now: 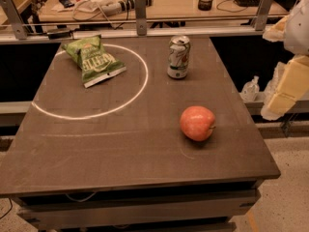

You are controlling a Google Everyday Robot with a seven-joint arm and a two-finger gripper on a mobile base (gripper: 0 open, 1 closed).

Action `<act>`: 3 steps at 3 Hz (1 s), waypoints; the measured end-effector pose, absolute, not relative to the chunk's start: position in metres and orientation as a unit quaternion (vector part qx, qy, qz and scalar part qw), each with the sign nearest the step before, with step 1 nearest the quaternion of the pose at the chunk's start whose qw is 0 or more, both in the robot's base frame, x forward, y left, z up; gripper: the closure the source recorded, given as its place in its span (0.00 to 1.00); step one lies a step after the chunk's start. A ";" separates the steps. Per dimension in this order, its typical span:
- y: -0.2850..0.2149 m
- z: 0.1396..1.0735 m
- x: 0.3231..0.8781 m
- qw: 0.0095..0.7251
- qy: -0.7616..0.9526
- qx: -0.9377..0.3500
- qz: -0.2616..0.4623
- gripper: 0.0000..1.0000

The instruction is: Move 7up can near green jalapeno chip bag

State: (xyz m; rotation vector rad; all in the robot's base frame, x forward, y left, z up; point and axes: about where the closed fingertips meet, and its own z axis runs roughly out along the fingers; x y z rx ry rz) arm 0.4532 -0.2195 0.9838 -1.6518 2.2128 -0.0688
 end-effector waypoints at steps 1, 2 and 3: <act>-0.229 0.995 0.481 0.255 0.791 -0.556 -0.006 0.00; -0.241 0.977 0.512 0.336 0.785 -0.519 0.041 0.00; -0.256 0.974 0.539 0.440 0.759 -0.472 0.087 0.00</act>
Offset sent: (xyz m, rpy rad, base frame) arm 0.0944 -0.0523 0.0315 0.8999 -0.4074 -0.1840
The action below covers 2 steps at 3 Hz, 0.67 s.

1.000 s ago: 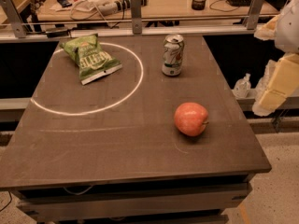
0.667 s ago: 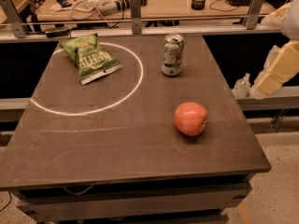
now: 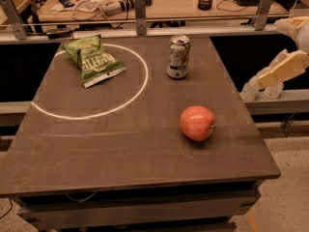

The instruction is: Move 7up can near green jalapeno chip bag

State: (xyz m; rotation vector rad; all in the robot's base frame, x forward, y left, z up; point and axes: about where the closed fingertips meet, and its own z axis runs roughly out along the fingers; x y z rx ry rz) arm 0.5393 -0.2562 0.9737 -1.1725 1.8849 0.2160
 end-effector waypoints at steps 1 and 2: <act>-0.253 0.974 0.564 0.510 0.730 -0.435 0.136 0.00; -0.249 0.967 0.585 0.525 0.723 -0.414 0.174 0.00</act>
Offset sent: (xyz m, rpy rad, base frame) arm 0.0715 0.0113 -0.0154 0.3761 -0.0295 0.0005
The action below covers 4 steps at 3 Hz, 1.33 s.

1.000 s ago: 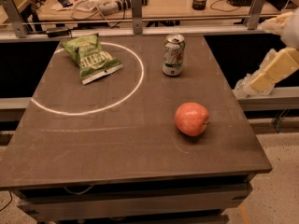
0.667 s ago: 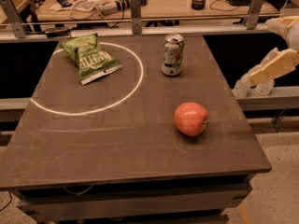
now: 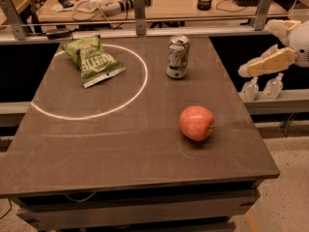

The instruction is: Move 7up can near green jalapeno chip bag

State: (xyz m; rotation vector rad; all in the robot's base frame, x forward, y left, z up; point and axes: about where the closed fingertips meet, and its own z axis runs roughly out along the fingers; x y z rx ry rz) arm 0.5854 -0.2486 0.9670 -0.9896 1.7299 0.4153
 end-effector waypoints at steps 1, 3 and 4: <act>-0.248 0.967 0.585 0.525 0.723 -0.414 0.174 0.00; -0.234 0.955 0.613 0.534 0.718 -0.418 0.159 0.00; -0.216 0.937 0.635 0.541 0.718 -0.410 0.156 0.00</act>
Offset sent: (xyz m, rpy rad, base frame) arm 0.0131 -0.0053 0.0009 0.0012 -0.0524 -0.0484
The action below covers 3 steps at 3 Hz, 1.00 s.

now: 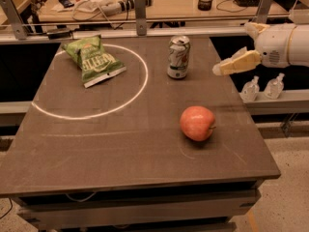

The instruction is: Move 7up can near green jalapeno chip bag

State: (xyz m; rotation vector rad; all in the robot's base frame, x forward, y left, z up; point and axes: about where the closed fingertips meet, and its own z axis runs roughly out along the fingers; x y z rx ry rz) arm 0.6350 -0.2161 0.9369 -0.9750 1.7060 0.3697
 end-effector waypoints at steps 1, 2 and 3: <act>-0.206 0.918 0.655 0.547 0.727 -0.381 0.166 0.00; -0.193 0.901 0.669 0.532 0.735 -0.379 0.182 0.00; -0.174 0.884 0.675 0.497 0.739 -0.409 0.200 0.00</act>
Offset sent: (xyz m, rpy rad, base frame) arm 0.0440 0.0383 -0.0573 0.0643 0.1346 0.0092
